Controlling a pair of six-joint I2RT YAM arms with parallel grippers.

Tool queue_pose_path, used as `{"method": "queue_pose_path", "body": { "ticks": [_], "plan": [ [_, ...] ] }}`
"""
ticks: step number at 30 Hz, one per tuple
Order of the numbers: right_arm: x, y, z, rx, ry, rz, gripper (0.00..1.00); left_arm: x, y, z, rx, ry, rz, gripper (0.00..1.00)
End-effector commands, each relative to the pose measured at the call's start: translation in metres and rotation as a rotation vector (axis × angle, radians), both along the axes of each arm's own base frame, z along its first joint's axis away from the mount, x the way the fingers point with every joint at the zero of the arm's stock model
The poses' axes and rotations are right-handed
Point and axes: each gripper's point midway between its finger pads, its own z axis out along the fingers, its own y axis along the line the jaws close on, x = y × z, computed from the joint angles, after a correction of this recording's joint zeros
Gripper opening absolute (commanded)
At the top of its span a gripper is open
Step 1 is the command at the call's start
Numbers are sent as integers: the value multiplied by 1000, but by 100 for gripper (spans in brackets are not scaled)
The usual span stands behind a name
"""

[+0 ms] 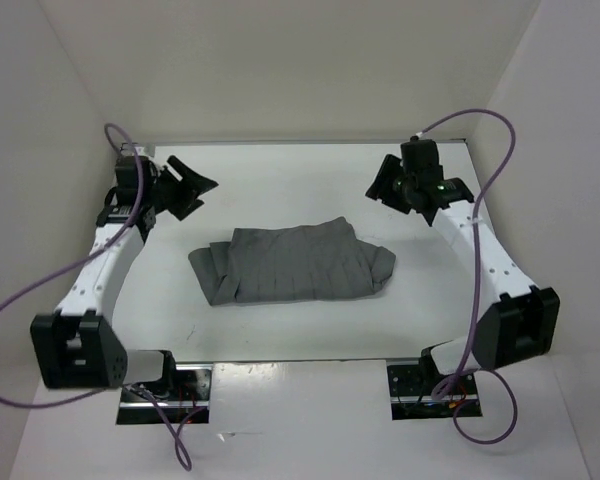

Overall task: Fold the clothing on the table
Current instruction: Fold the skirt

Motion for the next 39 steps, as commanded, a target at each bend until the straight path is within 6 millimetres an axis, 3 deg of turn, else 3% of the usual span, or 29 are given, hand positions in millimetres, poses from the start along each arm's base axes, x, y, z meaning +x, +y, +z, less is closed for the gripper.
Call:
{"method": "queue_pose_path", "body": {
  "ticks": [1,4,6,7,8,11,15,18,21,22,24,25,27,28,30,31,34,37,39],
  "plan": [
    [-10,-26,33,-105,-56,-43,61,-36,7,11,48,-28,22,75],
    [-44,-30,-15,-134,134,-15,62,-81,7,-39,44,148,33,75],
    [-69,-29,-43,-135,249,12,61,-96,9,-55,38,189,63,73],
    [-76,-29,-58,-132,306,11,60,-106,10,-74,26,244,89,71],
    [-85,-31,-75,-144,355,12,51,-110,12,-83,33,264,97,68],
    [-96,-32,-108,-161,463,20,27,-108,20,-100,62,312,142,61],
    [-97,-26,-148,-159,589,50,25,-88,22,-119,88,353,140,56],
    [-89,-20,-172,-154,642,74,25,-79,19,-151,86,444,106,47],
    [-80,-17,-192,-142,668,82,24,-68,7,-177,76,511,63,26],
    [-69,-19,-190,-135,656,71,24,-67,7,-192,77,550,62,23],
    [-56,-19,-198,-130,649,60,24,-53,2,-193,73,532,46,18],
    [-37,-18,-191,-132,599,54,24,-49,2,-201,73,546,46,18],
    [-16,-24,-190,-119,569,26,24,-26,4,-193,87,500,49,18],
    [9,-25,-174,-127,493,12,24,-19,6,-197,96,504,56,18],
    [32,-36,-167,-136,443,-27,24,-2,10,-191,127,476,53,18],
    [49,-33,-150,-127,392,-29,25,17,10,-182,125,441,56,18],
    [54,-32,-124,-112,341,11,33,33,15,-167,128,405,62,18],
    [42,-23,-93,-120,254,68,43,41,27,-150,160,353,96,21],
    [33,-11,-84,-65,237,129,51,42,32,-144,165,338,102,21]
  ]
}}
